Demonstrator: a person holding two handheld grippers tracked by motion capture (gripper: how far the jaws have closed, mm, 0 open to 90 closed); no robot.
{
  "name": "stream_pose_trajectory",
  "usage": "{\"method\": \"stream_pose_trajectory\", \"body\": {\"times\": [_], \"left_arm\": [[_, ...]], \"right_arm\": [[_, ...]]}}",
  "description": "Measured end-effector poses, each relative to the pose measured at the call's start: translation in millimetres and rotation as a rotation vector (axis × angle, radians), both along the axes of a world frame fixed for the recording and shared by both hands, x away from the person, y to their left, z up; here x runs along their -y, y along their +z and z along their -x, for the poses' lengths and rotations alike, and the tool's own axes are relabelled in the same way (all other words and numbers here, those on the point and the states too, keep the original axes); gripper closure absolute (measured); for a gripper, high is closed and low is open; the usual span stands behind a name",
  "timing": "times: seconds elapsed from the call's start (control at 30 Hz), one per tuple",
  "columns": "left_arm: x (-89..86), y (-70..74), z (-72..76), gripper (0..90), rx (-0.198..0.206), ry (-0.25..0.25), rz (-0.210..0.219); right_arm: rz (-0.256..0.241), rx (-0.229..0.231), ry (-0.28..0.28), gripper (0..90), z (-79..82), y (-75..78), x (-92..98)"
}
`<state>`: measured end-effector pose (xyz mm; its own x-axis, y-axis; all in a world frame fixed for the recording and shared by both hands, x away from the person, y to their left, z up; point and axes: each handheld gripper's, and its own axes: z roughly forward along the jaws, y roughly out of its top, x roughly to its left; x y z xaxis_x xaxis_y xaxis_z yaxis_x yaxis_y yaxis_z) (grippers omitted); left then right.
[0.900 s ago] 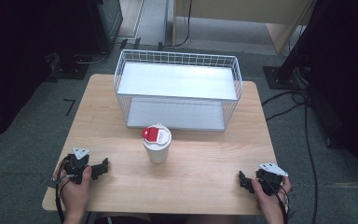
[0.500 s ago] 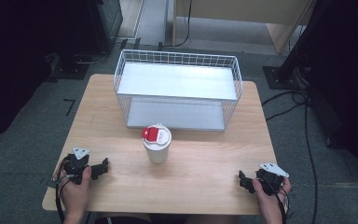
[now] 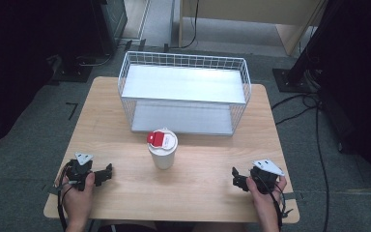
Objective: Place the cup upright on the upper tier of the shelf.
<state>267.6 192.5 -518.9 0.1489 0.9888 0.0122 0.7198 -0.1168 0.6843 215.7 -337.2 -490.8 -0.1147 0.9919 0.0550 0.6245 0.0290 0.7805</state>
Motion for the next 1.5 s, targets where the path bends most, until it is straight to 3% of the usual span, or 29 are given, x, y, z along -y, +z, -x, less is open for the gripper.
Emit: {"method": "stream_pose_trajectory", "body": {"times": [0.5, 1.5], "left_arm": [[0.1, 0.0, 0.0, 0.0, 0.000, 0.000, 0.001], [0.1, 0.0, 0.0, 0.0, 0.000, 0.000, 0.001]], "right_arm": [[-0.012, 0.065, 0.103, 0.0, -22.3, 24.8, -57.1], [-0.078, 0.093, 0.251, 0.0, -36.0, 22.6, -144.8]]}}
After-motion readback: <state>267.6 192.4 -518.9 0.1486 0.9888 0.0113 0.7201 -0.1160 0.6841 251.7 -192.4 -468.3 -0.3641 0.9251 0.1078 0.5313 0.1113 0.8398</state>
